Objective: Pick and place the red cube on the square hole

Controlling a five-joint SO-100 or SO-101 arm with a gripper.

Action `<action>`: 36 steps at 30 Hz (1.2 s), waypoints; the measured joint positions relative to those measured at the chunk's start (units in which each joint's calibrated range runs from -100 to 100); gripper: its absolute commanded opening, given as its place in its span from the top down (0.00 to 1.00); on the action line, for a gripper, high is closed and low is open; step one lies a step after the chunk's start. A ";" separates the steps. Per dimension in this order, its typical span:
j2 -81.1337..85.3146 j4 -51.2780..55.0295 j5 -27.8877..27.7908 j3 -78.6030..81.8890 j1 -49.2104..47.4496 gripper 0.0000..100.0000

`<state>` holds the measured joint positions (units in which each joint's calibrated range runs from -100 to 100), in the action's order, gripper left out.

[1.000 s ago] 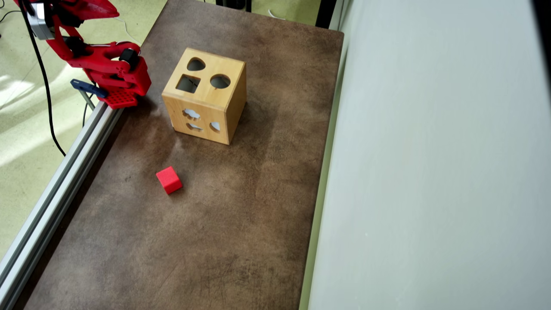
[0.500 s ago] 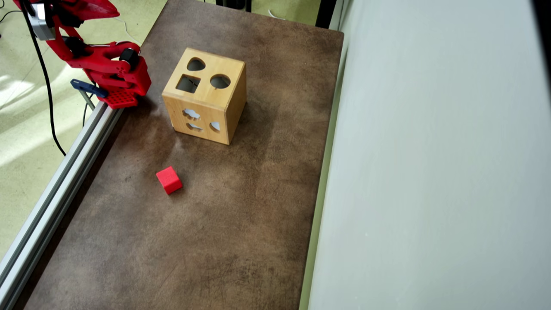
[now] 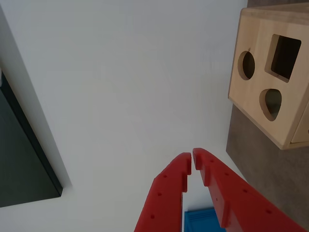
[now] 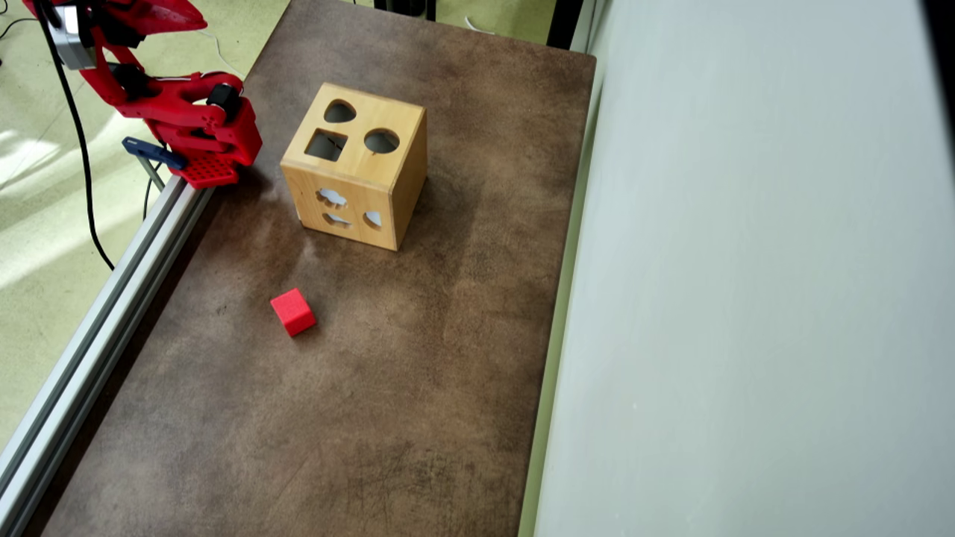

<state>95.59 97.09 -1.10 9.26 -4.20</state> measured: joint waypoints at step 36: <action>-44.07 0.00 -2.98 -4.06 23.43 0.98</action>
<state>51.53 97.09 -4.08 5.19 19.22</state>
